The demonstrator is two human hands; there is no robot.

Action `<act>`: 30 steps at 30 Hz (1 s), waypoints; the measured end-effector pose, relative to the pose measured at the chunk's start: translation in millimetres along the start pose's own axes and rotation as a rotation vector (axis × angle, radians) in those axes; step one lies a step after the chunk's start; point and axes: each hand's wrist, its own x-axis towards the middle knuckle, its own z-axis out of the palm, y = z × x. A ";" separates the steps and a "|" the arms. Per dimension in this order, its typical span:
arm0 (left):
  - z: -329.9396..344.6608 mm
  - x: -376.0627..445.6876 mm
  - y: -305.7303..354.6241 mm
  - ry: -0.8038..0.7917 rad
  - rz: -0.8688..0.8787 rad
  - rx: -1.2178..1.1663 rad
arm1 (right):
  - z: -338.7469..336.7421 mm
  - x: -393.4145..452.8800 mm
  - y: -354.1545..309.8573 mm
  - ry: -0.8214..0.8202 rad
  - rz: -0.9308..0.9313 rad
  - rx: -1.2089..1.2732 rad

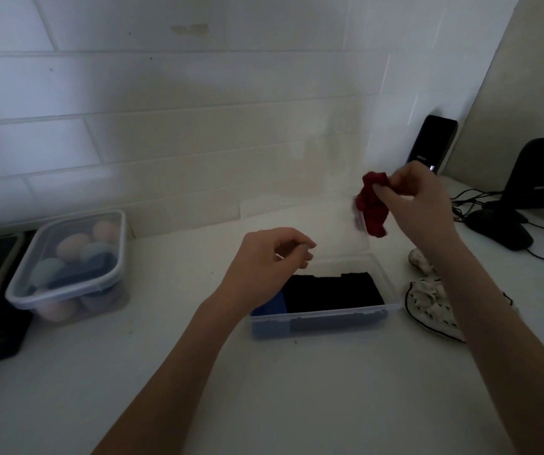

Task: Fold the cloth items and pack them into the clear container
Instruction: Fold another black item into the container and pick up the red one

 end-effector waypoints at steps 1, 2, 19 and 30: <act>-0.3 0.1 1.2 0.036 0.011 -0.030 | 2.4 -1.1 -8.5 -0.020 0.028 0.100; -0.8 0.2 2.6 0.074 0.016 -0.058 | 5.0 -2.8 -16.8 -0.044 0.065 0.191; -18.4 14.4 3.3 0.089 -0.204 -0.906 | 37.0 -29.3 -47.1 -0.387 0.305 0.810; -26.1 14.1 -7.1 -0.022 -0.168 -1.224 | 45.2 -45.6 -59.3 -0.612 -0.020 0.265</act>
